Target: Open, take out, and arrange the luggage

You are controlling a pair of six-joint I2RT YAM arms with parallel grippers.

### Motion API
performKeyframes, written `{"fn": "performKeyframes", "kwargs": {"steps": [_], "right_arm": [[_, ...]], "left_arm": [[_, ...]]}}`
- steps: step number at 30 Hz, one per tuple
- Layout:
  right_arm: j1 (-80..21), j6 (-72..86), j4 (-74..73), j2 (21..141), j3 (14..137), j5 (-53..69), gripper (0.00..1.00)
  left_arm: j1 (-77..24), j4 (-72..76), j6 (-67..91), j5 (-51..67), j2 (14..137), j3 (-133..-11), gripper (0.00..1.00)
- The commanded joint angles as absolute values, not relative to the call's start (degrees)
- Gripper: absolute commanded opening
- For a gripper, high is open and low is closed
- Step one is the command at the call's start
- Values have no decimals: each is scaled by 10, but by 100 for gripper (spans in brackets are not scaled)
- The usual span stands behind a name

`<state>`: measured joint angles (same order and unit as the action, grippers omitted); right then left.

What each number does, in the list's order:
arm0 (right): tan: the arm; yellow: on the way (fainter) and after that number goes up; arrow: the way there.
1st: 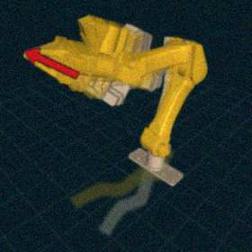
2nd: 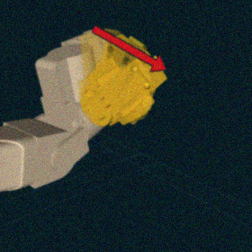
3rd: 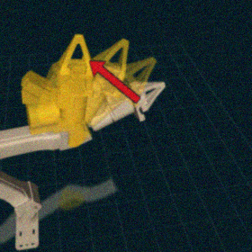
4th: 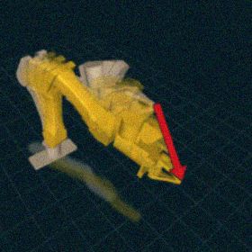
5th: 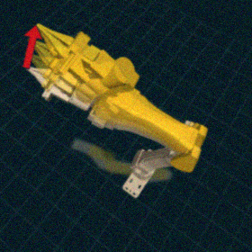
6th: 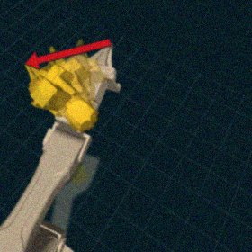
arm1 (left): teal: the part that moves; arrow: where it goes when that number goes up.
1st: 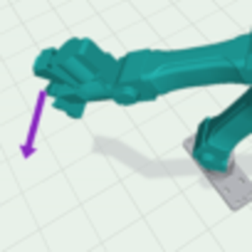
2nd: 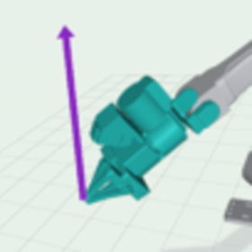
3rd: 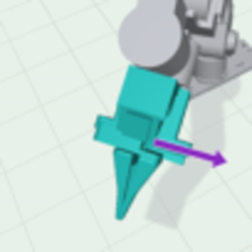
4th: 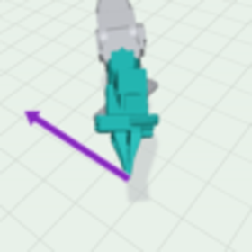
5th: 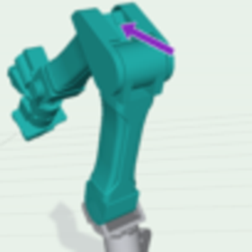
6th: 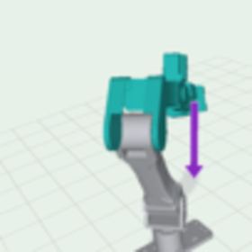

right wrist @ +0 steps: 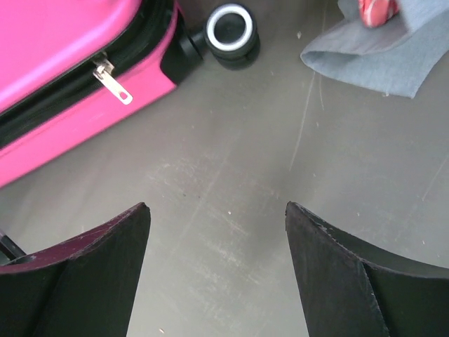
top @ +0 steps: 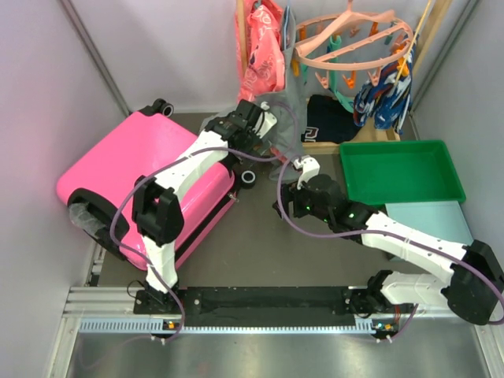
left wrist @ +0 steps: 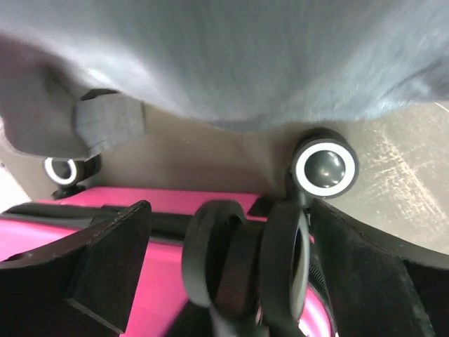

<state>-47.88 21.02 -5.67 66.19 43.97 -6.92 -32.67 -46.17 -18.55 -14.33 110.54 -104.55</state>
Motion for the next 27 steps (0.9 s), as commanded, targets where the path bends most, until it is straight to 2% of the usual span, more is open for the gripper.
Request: {"fn": "performKeyframes", "kwargs": {"steps": [1,2,5,12,15,16,17,18,19,23,27], "right_arm": [[-483,220,-47,644,434,-86,77],[-483,220,-47,642,434,-86,77],[-484,221,-45,636,428,-88,78],[-483,221,-35,631,424,-89,78],[-483,223,-28,635,424,-84,78],[-483,224,-26,637,423,-82,78],[-483,226,-25,636,422,-81,78],[-484,226,-25,635,421,-81,78],[-483,227,-25,633,419,-81,78],[-483,229,-22,622,415,-82,78],[-483,230,-18,618,415,-79,78]], "left_arm": [[-326,-585,-181,-108,1152,-1101,95],[-326,-611,-176,-98,1167,-1107,89],[-326,-655,-190,-82,1152,-1084,83],[-325,-665,-244,-128,1075,-1013,89],[-325,-685,-243,-137,1073,-1013,77],[-325,-693,-243,-134,1073,-1018,62],[-325,-700,-246,-127,1071,-1018,53],[-326,-712,-247,-126,1068,-1013,39],[-326,-717,-253,-124,1064,-1010,0],[-326,-729,-258,-123,1017,-984,0],[-326,-738,-285,-70,939,-972,0]]}}
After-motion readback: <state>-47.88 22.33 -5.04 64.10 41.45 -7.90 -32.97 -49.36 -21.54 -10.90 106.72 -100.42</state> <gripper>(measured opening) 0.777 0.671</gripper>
